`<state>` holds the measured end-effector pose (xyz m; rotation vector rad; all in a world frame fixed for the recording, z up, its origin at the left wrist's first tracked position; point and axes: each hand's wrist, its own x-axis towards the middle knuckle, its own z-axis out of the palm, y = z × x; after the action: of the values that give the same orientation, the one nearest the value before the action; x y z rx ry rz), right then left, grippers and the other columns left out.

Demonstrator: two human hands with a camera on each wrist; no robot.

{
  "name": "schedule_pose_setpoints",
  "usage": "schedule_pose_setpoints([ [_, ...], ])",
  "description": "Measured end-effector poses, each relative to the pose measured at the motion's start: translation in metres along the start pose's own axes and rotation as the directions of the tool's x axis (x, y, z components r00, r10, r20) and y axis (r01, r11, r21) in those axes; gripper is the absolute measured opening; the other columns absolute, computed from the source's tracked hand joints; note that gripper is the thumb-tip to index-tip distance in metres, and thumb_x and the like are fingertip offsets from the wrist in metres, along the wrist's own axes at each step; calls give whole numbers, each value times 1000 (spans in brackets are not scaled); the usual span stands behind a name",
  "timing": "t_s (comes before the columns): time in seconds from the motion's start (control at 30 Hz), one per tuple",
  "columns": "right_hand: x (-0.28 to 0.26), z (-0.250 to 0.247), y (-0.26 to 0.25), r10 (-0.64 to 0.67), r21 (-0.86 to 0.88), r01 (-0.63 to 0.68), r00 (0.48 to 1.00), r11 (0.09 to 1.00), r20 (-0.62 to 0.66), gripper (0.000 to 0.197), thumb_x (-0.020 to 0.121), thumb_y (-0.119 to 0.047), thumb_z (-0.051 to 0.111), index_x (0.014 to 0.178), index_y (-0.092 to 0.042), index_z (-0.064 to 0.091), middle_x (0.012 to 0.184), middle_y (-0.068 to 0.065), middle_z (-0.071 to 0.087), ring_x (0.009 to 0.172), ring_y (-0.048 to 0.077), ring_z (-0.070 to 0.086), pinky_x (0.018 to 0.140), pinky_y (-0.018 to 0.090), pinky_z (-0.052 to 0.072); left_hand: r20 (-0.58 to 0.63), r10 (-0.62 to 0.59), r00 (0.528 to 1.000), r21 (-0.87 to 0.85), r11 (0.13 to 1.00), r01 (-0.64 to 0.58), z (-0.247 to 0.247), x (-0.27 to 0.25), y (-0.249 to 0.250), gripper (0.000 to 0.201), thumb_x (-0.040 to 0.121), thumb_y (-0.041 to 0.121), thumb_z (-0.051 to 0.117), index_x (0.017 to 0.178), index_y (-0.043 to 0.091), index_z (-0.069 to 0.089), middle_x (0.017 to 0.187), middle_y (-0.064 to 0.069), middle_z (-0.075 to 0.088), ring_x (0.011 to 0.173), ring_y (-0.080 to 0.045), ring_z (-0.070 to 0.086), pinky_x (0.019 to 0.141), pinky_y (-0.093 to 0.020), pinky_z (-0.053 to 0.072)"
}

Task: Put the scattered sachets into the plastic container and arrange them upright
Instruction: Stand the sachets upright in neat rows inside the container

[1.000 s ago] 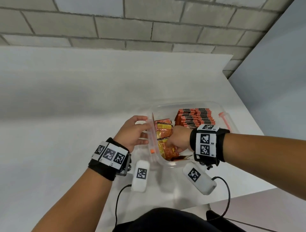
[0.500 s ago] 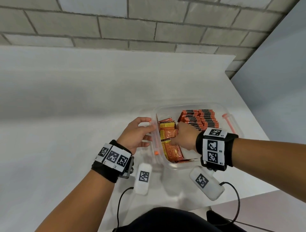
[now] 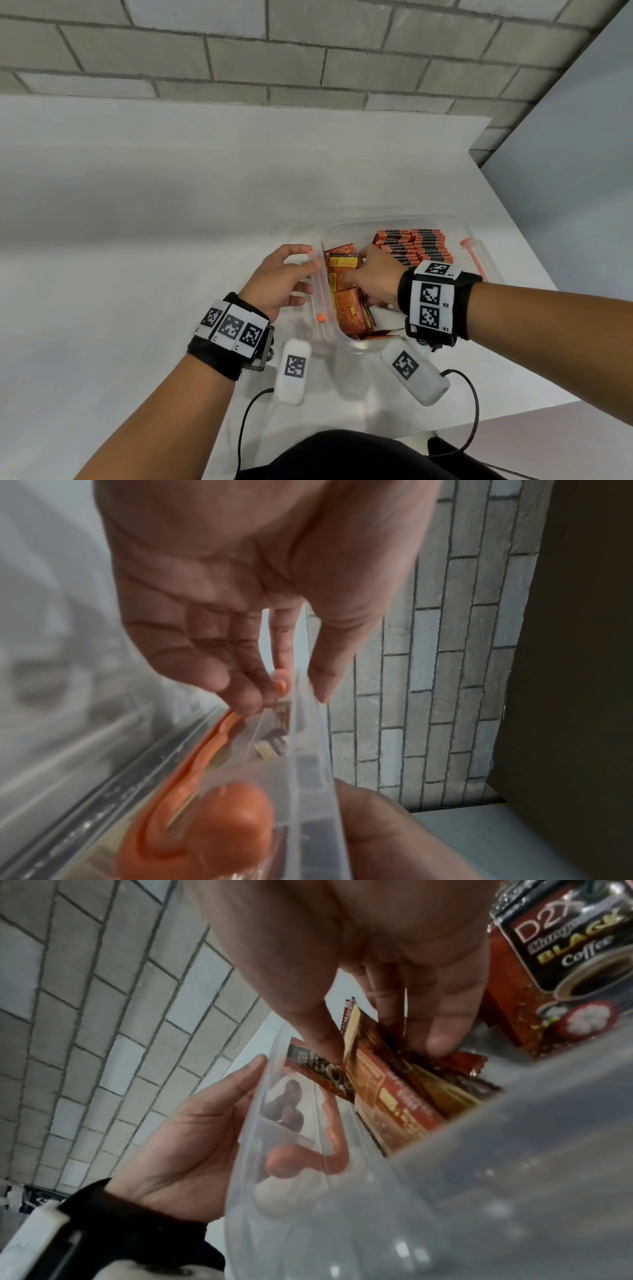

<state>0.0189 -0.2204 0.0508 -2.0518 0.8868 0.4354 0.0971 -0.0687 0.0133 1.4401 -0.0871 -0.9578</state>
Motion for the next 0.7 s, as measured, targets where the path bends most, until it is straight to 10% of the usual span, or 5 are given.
schedule_pose_setpoints([
  [0.2,-4,4,-9,-56,-55,62,994,997,98,24,92,-19,57,113,-9,61,105,13,68,98,30,65,86,48,54,2,0,1000,-7,1000,0,-1,1,-1,29,87,24,70,113,25,58,92,-7,63,65,-16,58,55,-27,46],
  [0.43,-1,5,-6,9,-18,-7,994,1000,111,28,87,-8,63,114,-14,59,106,12,66,95,34,66,73,53,57,7,-3,1000,-11,1000,3,-2,2,-3,32,86,26,71,115,24,58,93,-8,64,65,-16,59,56,-28,47],
  [0.6,1,-4,4,-51,-54,50,999,997,-6,36,86,-8,65,118,-16,51,99,7,64,78,24,67,62,37,58,16,-4,1000,-12,1000,4,-3,2,-3,33,85,26,71,115,24,58,93,-8,64,67,-17,59,57,-28,47],
  [0.7,0,-10,11,-123,-92,116,990,989,-72,54,84,-13,69,133,-12,45,109,7,65,86,24,67,73,42,58,12,-5,1000,-8,1000,5,-3,1,-2,34,84,28,72,115,25,58,93,-7,64,68,-17,59,57,-28,47],
])
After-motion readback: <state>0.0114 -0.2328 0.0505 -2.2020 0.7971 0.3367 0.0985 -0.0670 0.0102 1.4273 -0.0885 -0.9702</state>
